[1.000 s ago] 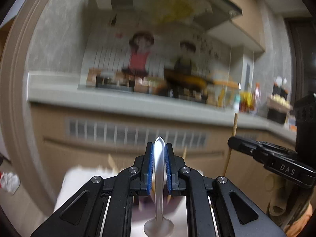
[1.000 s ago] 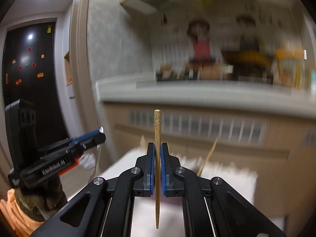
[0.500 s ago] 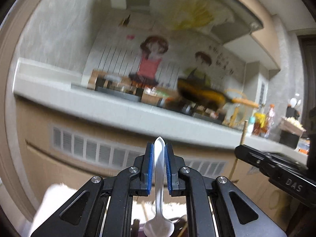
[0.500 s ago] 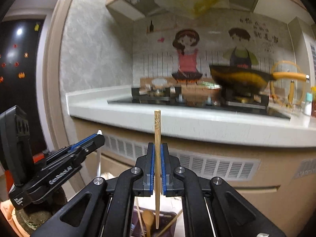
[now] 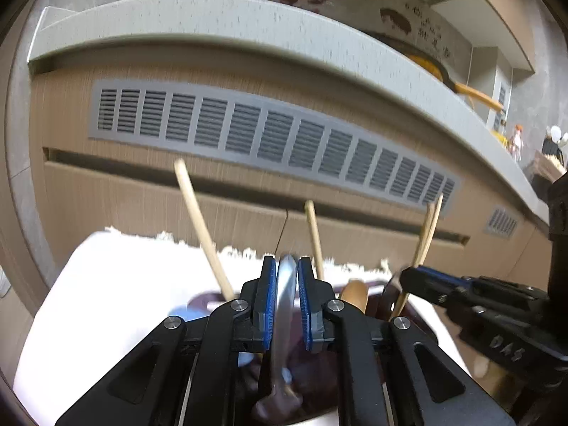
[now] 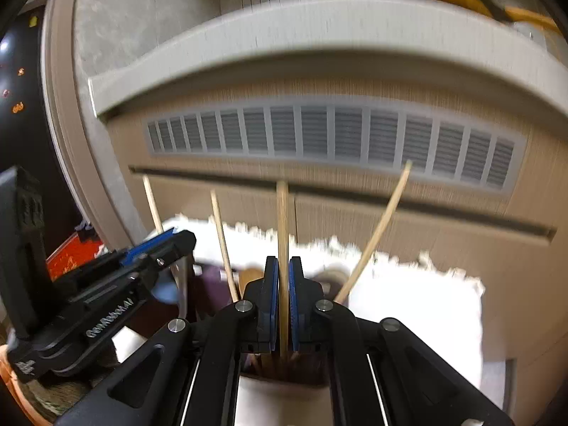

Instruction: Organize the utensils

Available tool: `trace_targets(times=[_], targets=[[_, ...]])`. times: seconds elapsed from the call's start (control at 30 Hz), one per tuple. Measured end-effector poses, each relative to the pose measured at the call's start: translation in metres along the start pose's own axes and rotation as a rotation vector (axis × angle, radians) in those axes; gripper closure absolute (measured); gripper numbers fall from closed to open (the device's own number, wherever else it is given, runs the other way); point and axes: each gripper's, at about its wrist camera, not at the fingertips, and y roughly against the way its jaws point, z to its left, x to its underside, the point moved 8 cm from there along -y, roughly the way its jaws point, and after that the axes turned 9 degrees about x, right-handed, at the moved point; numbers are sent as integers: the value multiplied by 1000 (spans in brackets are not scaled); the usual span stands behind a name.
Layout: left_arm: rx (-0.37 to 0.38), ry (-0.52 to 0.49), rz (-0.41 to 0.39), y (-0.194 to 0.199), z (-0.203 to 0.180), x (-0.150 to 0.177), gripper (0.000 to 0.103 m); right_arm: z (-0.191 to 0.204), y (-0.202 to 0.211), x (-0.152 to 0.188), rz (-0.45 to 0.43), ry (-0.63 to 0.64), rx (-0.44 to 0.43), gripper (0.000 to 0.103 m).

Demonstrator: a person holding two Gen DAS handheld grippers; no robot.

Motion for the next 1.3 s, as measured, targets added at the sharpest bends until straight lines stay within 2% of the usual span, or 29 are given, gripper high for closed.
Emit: trace_targets(times=[0.07,0.1,0.2,0.23,0.33,0.5,0.63,0.8,0.93,1.03,1.1,1.2,1.3], targets=[[-15,-1,19,5,-1,5,75,0,-3,11,35,3,1,96],[-21,2,21,9,-1,5,72,-1,-2,15,45,1,3,90],[-55,-1,19,27,-3,5,66,-7,12,23,35,-17,22,59],[-65,-4,19,34,-4,4,63,-10,21,25,21,-29,27,52],[-99,-9,20,63,-10,7,46,-11,50,28,-11,-51,33,38],[-135,-46,-12,128,-29,25,30,-10,105,51,-42,-79,40,16],[-157,-103,-37,175,-45,44,15,-6,145,81,-37,-92,28,12],[-196,-178,-71,231,-65,72,0,-4,188,110,-69,-85,65,3],[-227,-155,-95,262,-74,98,0,-6,220,137,-130,-90,126,2],[-295,-188,-108,275,-79,118,0,-8,238,158,-173,-100,175,0],[-330,-200,-75,276,-84,134,0,-6,243,172,-183,-76,207,0],[-301,-204,-27,271,-93,152,0,-4,248,183,-192,-47,241,0],[-290,-223,-2,269,-99,161,0,-2,254,186,-202,-44,234,0]])
